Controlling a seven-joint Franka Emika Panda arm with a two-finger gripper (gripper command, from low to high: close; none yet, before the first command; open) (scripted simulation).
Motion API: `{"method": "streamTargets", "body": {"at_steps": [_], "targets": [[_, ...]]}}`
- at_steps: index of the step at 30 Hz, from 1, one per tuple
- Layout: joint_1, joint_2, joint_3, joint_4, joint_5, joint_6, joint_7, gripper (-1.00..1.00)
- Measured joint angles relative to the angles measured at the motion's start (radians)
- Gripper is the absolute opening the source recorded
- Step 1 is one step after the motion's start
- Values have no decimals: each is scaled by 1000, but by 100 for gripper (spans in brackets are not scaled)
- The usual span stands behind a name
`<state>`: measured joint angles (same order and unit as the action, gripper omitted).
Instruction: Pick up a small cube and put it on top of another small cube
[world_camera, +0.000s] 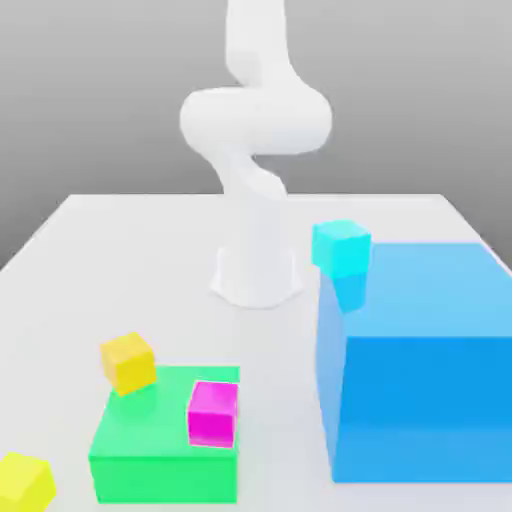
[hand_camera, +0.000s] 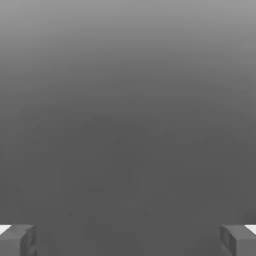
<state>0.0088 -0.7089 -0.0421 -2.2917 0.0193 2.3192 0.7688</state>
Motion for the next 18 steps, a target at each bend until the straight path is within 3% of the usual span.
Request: {"method": "streamTargets", "body": {"at_steps": [18], "targets": [[-21,659,-247,60,207,137,-274,0]]}}
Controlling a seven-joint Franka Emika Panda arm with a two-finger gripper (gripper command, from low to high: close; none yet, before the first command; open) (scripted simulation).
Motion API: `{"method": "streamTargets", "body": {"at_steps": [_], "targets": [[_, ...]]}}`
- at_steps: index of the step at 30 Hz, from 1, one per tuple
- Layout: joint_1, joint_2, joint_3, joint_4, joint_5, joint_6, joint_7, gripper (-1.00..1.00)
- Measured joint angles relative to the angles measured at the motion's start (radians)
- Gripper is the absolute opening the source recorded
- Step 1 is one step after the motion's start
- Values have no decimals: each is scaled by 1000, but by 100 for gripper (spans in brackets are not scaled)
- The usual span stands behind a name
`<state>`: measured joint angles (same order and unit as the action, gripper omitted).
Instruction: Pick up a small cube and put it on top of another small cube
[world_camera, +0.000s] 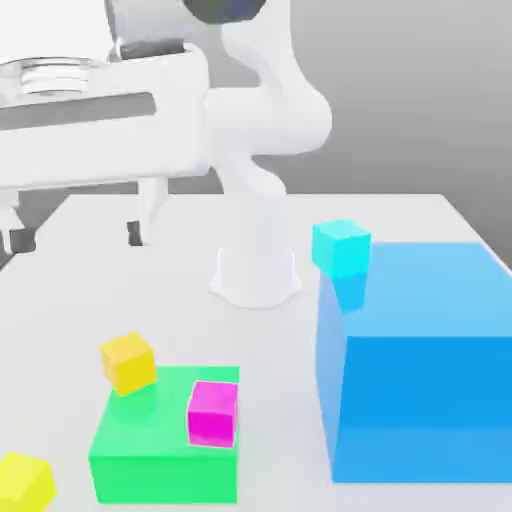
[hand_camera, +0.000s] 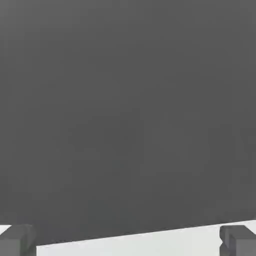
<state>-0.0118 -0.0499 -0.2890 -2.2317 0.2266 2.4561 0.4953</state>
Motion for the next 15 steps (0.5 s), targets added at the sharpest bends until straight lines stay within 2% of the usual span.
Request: {"method": "streamTargets", "body": {"at_steps": [6,13,15], "targets": [[-61,213,-21,19,48,48,-76,0],[-130,447,-52,37,46,115,-125,0],[-154,518,-34,51,68,159,-146,0]]}}
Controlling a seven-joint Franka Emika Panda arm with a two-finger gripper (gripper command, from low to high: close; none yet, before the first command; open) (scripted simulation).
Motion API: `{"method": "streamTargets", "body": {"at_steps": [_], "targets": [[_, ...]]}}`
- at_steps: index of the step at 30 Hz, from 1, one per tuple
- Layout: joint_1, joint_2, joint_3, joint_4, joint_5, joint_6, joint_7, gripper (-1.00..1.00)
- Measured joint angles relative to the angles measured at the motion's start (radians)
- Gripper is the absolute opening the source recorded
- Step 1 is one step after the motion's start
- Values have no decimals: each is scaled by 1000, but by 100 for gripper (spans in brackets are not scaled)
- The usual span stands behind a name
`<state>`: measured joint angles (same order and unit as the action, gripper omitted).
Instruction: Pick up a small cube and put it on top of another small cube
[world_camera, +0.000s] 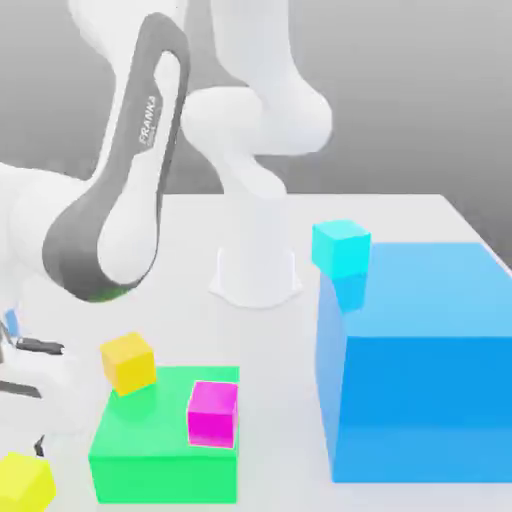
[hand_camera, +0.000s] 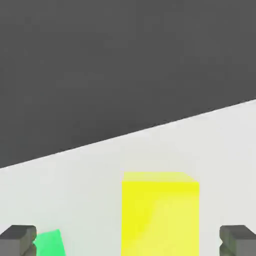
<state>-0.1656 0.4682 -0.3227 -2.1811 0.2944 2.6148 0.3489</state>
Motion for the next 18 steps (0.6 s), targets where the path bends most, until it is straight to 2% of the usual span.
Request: {"method": "streamTargets", "body": {"at_steps": [2,3,10,14,18], "targets": [[-28,73,33,16,33,53,-25,0],[-39,98,46,22,45,71,-34,-100],[-38,98,45,22,46,70,-34,-100],[3,-25,-9,-11,-15,-20,14,-100],[34,-153,-32,-91,-27,-79,91,-100]]}}
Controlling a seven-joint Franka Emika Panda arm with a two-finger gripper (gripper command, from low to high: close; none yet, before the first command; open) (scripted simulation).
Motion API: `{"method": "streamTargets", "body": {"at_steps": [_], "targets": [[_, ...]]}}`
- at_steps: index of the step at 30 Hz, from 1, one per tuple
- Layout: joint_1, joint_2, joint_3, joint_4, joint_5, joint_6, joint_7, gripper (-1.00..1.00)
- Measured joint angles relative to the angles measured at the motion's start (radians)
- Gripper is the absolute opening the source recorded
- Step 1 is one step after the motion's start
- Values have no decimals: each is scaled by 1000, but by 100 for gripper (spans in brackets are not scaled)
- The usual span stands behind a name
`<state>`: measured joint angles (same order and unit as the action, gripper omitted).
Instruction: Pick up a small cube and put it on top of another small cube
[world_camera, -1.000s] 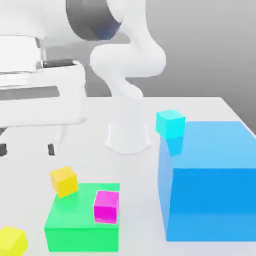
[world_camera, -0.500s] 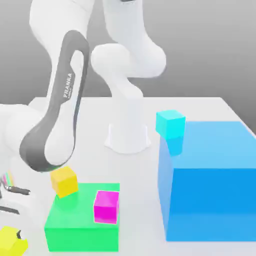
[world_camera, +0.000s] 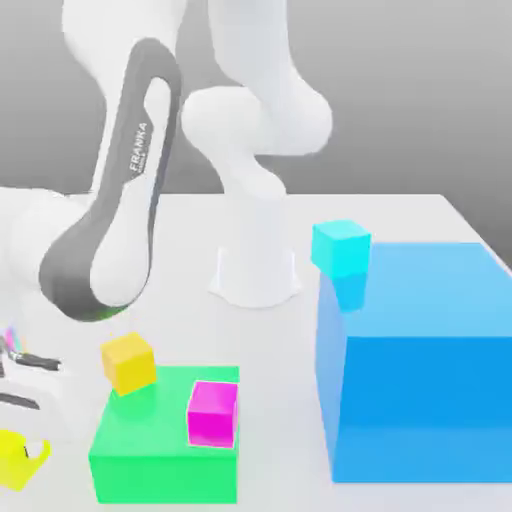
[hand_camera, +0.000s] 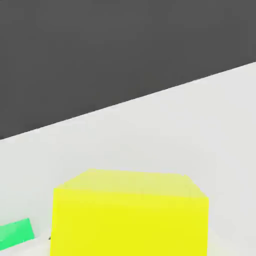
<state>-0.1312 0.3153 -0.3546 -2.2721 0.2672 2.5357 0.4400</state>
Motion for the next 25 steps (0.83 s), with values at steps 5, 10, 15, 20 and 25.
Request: {"method": "streamTargets", "body": {"at_steps": [5,10,15,20,25], "targets": [[40,-170,-25,-114,-54,-52,136,-100],[46,-354,-19,-232,-169,-97,318,-100],[-5,-540,42,-349,-306,-142,515,-100],[-39,-567,80,-436,-366,-73,612,-100],[-34,-484,73,-463,-349,35,600,100]]}}
